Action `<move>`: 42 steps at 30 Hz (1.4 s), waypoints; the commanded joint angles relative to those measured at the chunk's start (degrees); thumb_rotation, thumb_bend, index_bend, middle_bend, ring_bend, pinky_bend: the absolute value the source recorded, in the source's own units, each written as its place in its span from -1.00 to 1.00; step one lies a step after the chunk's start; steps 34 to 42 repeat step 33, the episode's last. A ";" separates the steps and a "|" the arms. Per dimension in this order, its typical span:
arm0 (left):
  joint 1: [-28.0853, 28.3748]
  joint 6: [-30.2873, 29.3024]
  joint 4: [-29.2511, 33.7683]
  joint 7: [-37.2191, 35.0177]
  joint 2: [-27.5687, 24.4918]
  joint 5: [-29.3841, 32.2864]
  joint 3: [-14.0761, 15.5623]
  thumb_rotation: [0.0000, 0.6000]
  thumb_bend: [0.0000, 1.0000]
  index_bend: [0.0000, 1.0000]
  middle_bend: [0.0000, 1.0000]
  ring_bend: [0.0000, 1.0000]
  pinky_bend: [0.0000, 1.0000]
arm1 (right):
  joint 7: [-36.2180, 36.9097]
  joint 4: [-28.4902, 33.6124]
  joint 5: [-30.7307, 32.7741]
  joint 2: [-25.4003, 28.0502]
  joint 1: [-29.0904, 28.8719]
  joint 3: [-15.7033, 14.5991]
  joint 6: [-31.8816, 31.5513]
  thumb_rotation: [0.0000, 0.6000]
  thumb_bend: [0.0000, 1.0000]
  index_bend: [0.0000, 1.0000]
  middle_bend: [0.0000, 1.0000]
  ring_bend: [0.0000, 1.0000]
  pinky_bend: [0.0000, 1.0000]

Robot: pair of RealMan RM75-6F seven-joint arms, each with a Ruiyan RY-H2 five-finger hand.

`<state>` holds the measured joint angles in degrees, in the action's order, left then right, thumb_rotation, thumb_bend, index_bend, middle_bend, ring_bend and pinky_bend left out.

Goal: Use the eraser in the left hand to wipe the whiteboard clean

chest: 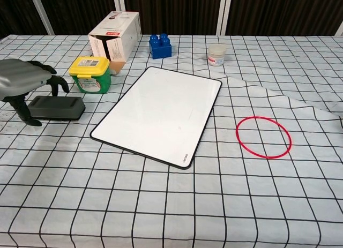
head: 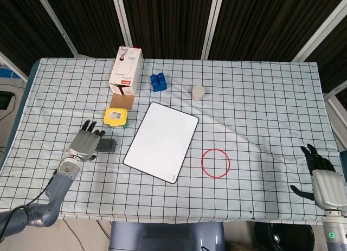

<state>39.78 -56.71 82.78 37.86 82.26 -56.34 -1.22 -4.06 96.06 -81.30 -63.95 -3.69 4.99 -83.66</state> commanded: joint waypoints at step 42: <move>-23.01 -29.01 19.96 -25.55 -27.01 -28.79 7.90 1.00 -0.84 -0.83 -0.74 -1.00 -0.91 | 0.06 -0.46 -0.88 -0.27 0.15 0.06 -1.00 1.00 -0.92 -1.00 -0.93 -0.65 -0.59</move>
